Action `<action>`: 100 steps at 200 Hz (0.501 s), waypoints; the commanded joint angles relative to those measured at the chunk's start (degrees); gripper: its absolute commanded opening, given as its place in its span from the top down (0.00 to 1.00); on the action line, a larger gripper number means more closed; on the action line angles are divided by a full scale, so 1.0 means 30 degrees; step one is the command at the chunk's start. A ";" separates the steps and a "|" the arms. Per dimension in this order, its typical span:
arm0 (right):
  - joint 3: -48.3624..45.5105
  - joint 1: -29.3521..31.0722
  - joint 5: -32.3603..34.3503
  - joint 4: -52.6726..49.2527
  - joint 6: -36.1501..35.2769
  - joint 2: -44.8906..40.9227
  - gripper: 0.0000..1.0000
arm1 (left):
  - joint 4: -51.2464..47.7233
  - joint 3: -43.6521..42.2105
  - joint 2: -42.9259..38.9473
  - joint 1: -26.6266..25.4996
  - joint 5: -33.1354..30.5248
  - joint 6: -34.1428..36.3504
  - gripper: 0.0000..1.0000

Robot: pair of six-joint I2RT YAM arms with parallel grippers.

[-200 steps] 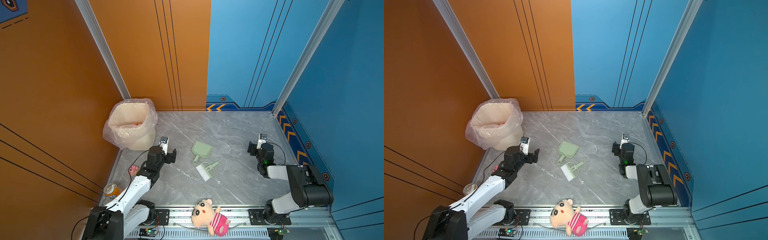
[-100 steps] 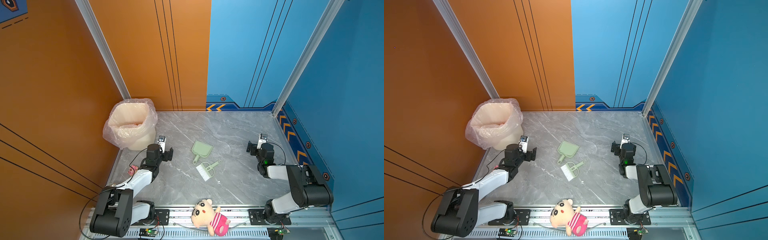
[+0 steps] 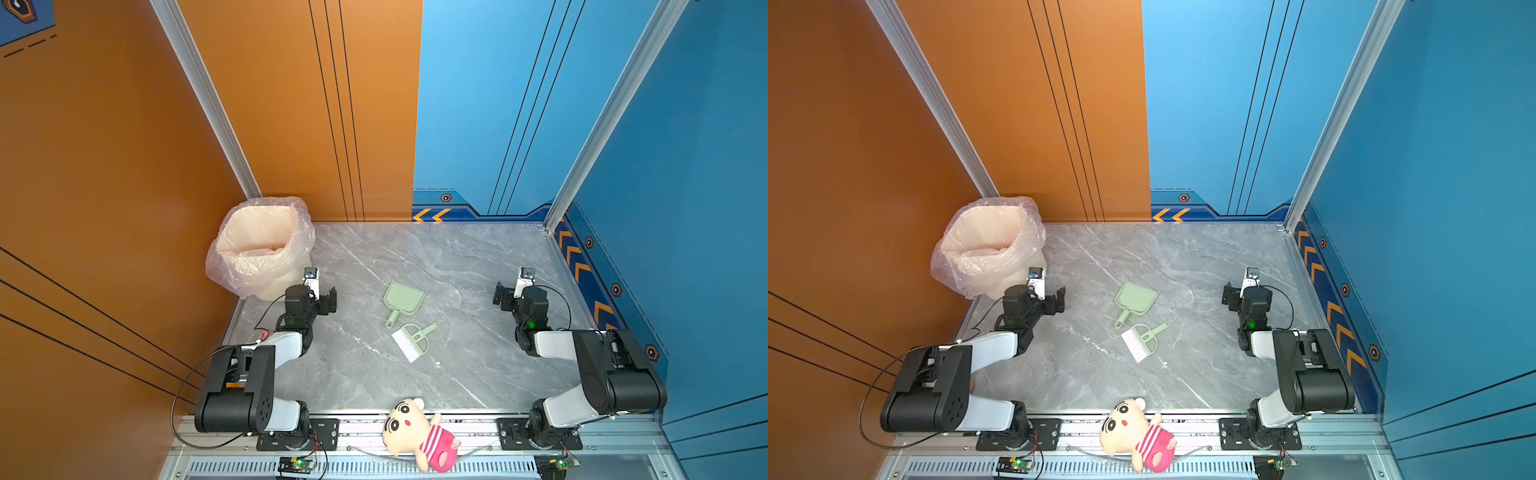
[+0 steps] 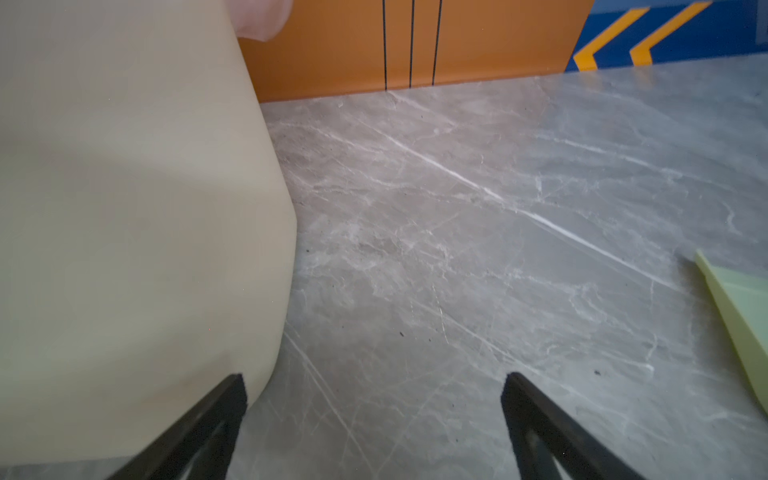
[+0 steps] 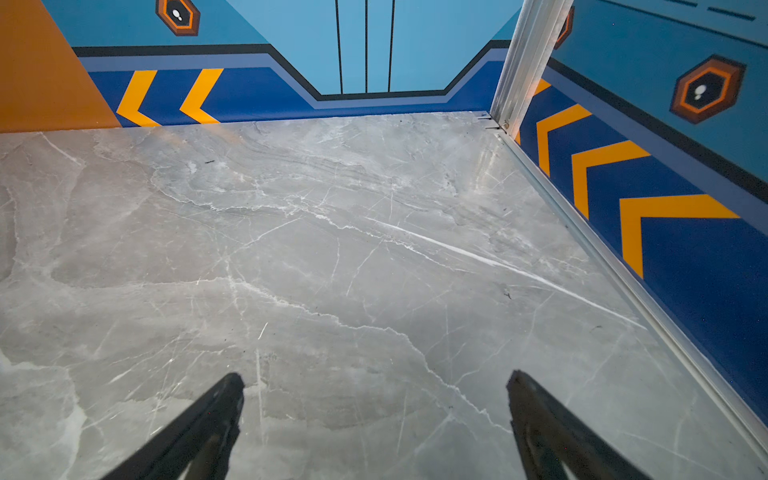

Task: Sweep away the paper scraps from the table

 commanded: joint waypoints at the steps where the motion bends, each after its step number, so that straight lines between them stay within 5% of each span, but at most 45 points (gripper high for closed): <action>1: -0.0147 0.0037 0.0228 0.0336 0.0031 0.0179 0.00 | 0.5033 -0.1118 0.2235 0.0198 0.0544 -0.0825 0.02; 100: -0.0135 0.0037 0.0181 0.0336 0.0031 0.0179 0.00 | 0.3747 -0.0726 0.2082 0.0415 0.0791 -0.0911 0.02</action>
